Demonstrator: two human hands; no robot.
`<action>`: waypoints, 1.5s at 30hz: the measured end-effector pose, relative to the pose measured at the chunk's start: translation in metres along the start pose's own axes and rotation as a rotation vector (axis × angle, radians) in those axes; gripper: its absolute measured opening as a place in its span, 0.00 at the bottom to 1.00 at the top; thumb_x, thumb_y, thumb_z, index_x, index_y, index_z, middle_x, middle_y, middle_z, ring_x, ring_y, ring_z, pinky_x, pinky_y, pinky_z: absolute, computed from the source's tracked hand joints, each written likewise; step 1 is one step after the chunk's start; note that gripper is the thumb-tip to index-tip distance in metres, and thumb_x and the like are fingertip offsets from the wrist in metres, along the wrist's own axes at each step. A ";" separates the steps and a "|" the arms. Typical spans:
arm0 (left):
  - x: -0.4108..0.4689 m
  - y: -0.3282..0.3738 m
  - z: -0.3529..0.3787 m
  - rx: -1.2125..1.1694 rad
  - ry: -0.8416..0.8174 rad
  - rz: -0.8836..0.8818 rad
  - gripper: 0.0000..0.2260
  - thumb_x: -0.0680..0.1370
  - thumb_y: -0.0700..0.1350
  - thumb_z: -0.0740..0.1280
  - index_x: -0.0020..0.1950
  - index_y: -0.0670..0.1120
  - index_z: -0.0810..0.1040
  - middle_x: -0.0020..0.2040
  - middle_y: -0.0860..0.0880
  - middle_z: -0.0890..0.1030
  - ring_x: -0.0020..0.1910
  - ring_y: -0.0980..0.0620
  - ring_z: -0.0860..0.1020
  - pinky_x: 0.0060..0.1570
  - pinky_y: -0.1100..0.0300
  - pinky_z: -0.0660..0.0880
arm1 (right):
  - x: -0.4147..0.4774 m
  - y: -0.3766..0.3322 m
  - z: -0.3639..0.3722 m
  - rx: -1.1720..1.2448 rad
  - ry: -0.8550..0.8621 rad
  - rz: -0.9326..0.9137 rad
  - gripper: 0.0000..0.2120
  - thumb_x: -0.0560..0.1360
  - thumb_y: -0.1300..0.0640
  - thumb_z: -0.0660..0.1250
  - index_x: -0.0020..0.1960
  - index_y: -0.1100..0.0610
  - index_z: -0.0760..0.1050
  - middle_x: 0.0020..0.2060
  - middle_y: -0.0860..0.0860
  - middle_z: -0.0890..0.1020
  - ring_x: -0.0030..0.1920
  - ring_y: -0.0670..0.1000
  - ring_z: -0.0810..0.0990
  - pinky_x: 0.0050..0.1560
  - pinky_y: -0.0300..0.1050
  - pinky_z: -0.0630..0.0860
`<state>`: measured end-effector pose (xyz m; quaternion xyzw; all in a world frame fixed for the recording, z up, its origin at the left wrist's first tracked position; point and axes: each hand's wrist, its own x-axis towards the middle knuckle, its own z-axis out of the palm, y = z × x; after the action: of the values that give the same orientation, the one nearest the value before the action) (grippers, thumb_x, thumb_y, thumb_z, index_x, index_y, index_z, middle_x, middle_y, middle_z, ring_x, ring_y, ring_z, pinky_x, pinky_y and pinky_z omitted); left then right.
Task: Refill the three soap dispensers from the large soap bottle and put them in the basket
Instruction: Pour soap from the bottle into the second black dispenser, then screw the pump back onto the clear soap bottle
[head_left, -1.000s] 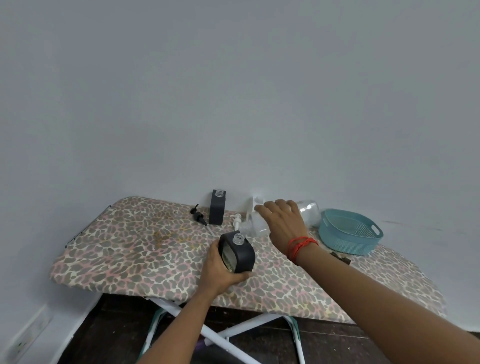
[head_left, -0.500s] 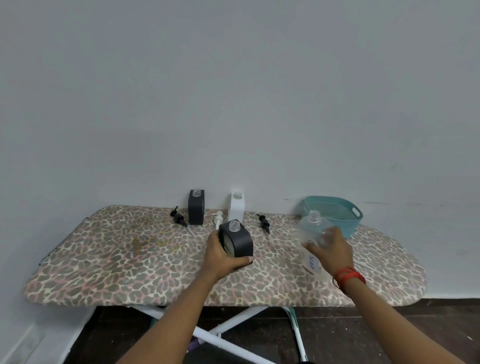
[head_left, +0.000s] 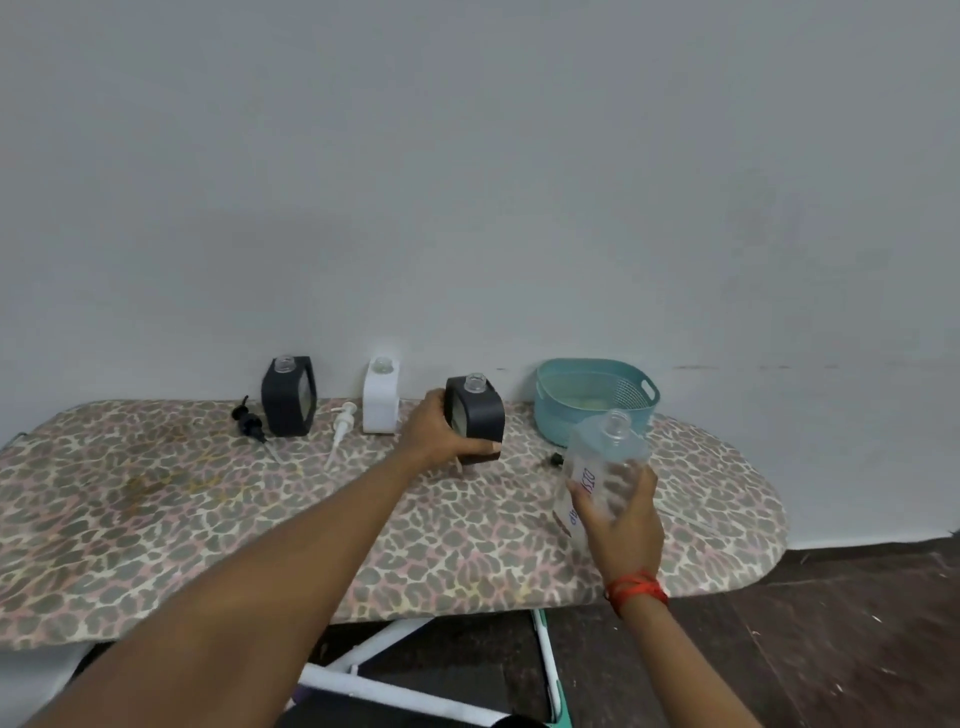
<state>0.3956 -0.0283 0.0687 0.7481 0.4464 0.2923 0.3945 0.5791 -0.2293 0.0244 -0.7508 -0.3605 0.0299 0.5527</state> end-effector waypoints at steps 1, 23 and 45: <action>0.009 0.003 0.004 0.015 -0.022 -0.004 0.50 0.58 0.57 0.86 0.73 0.46 0.66 0.66 0.51 0.76 0.62 0.50 0.76 0.61 0.54 0.76 | 0.001 0.003 0.002 -0.027 0.015 -0.017 0.34 0.68 0.38 0.75 0.67 0.49 0.64 0.57 0.48 0.81 0.52 0.51 0.82 0.49 0.55 0.82; 0.093 -0.024 0.043 0.059 0.005 -0.045 0.50 0.58 0.53 0.87 0.75 0.47 0.68 0.70 0.51 0.76 0.68 0.49 0.75 0.62 0.59 0.71 | 0.005 0.031 0.020 -0.046 0.095 -0.119 0.41 0.68 0.26 0.63 0.67 0.57 0.65 0.55 0.56 0.82 0.48 0.58 0.83 0.44 0.56 0.83; -0.056 -0.060 0.012 -0.072 0.086 0.047 0.27 0.72 0.44 0.80 0.68 0.51 0.74 0.60 0.54 0.80 0.57 0.61 0.78 0.64 0.56 0.77 | 0.007 0.027 0.017 0.016 0.010 -0.061 0.37 0.69 0.30 0.67 0.69 0.51 0.63 0.60 0.53 0.79 0.55 0.57 0.82 0.50 0.60 0.81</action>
<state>0.3540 -0.0654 0.0067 0.7302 0.4345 0.3494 0.3948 0.5902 -0.2146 -0.0024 -0.7350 -0.3803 0.0123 0.5612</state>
